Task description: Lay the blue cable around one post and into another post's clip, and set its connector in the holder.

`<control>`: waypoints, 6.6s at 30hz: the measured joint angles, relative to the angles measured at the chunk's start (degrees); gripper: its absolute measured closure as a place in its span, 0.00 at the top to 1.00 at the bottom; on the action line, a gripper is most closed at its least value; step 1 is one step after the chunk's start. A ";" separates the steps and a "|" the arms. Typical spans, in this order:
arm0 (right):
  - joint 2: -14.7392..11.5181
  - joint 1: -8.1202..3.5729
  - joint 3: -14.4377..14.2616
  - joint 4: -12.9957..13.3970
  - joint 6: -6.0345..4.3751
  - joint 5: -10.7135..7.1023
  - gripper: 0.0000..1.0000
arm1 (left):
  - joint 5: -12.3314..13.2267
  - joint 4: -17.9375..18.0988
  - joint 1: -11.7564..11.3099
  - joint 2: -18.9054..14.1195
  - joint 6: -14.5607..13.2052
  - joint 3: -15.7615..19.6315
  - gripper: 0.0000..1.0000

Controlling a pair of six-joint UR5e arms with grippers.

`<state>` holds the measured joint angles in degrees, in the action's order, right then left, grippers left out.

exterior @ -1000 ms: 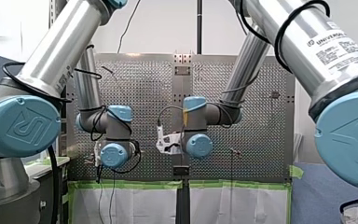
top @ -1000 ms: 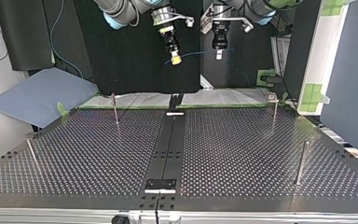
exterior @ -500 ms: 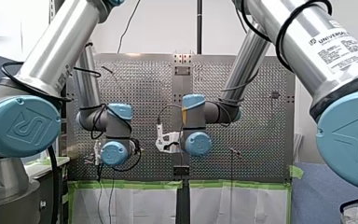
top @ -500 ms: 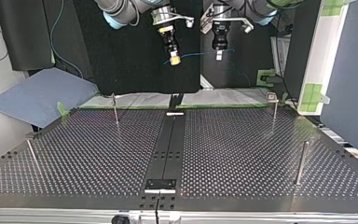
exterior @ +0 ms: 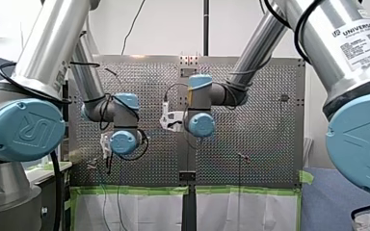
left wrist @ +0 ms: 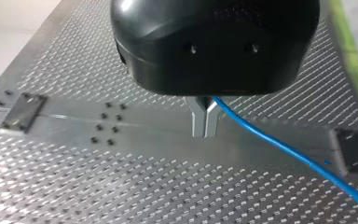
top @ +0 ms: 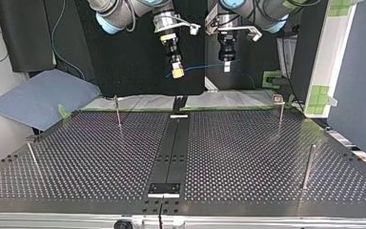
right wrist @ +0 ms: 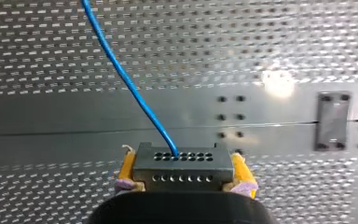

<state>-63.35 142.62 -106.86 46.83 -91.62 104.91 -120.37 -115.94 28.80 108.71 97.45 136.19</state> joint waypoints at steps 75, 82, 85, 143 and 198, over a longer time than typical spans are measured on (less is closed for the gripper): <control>-4.91 -0.28 27.34 -23.39 -0.10 -8.34 0.00 | -4.87 -36.56 -13.04 -30.82 11.51 -15.80 0.00; -4.91 -0.28 29.07 -23.36 -0.18 -10.61 0.00 | -4.91 -40.25 -14.58 -31.22 11.57 -19.13 0.00; -4.87 -0.28 30.04 -23.43 -0.19 -11.11 0.00 | -4.88 -41.65 -15.45 -31.23 11.53 -20.46 0.00; 6.13 1.68 51.64 -30.22 -1.04 -12.27 0.00 | 16.94 -48.86 -38.80 -23.58 16.87 -37.41 0.00; 11.20 -2.62 54.98 -29.20 -1.31 -13.07 0.00 | 28.67 -45.69 -43.67 -12.96 16.41 -39.21 0.00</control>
<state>-52.15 140.00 -51.88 17.63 -92.92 91.84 -91.70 -161.63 -14.87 95.75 113.87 96.99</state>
